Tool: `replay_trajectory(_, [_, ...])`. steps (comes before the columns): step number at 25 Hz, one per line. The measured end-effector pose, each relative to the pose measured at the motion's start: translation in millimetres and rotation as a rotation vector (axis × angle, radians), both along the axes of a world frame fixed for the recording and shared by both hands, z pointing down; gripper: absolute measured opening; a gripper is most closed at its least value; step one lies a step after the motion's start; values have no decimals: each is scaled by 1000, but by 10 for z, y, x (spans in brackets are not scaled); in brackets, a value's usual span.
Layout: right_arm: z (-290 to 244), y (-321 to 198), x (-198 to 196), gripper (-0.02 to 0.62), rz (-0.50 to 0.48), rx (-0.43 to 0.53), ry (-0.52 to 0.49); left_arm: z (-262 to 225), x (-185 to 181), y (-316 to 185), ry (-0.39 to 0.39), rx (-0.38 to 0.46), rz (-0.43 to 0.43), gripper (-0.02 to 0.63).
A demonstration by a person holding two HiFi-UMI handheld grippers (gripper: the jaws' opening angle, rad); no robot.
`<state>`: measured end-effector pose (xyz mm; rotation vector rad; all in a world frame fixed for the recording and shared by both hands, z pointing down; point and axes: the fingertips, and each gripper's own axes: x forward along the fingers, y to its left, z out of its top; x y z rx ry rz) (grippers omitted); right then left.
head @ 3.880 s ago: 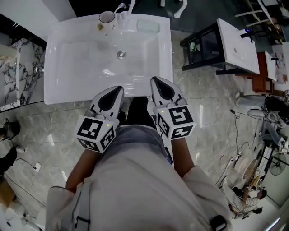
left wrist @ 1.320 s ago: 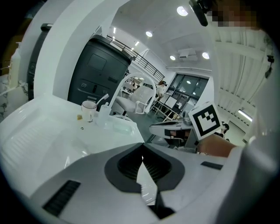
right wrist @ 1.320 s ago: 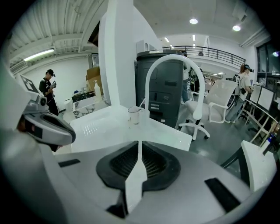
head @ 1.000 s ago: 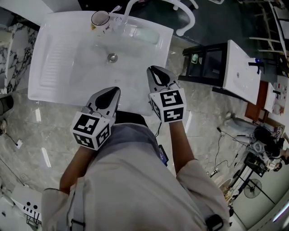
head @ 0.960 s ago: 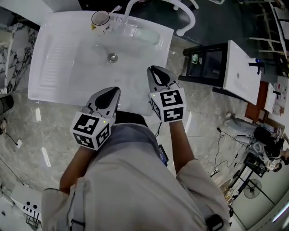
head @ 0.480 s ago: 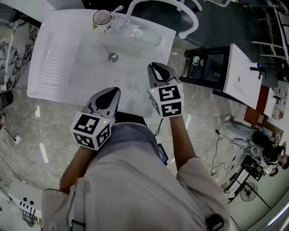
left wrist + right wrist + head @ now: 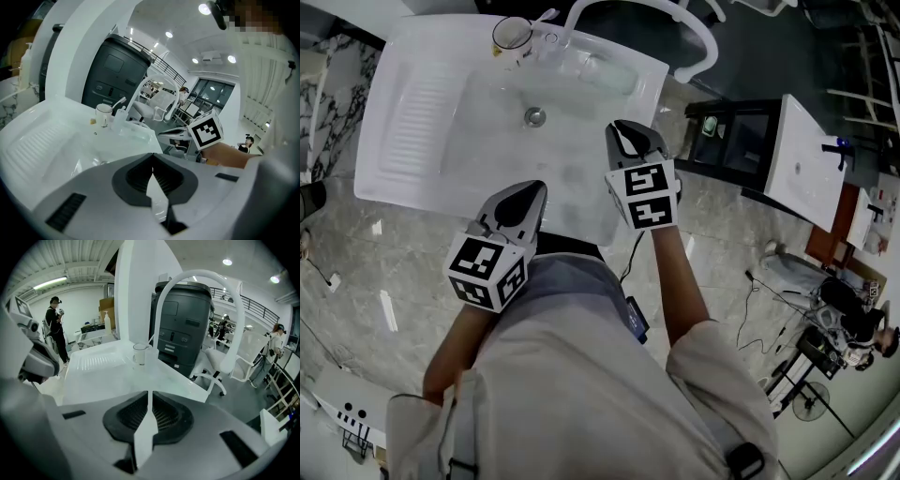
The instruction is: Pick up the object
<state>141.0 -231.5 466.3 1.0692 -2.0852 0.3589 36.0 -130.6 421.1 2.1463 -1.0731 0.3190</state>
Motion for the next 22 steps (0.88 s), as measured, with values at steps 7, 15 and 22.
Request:
replay_trajectory(7, [74, -88, 15, 14, -14, 15, 30, 31, -20, 8, -8, -8, -13, 0])
replay_trajectory(15, [212, -156, 20, 36, -44, -3, 62, 48, -35, 27, -17, -16, -26, 0])
replay_trajectory(22, [381, -288, 66, 51, -73, 10, 120, 78, -72, 40, -51, -15, -36, 0])
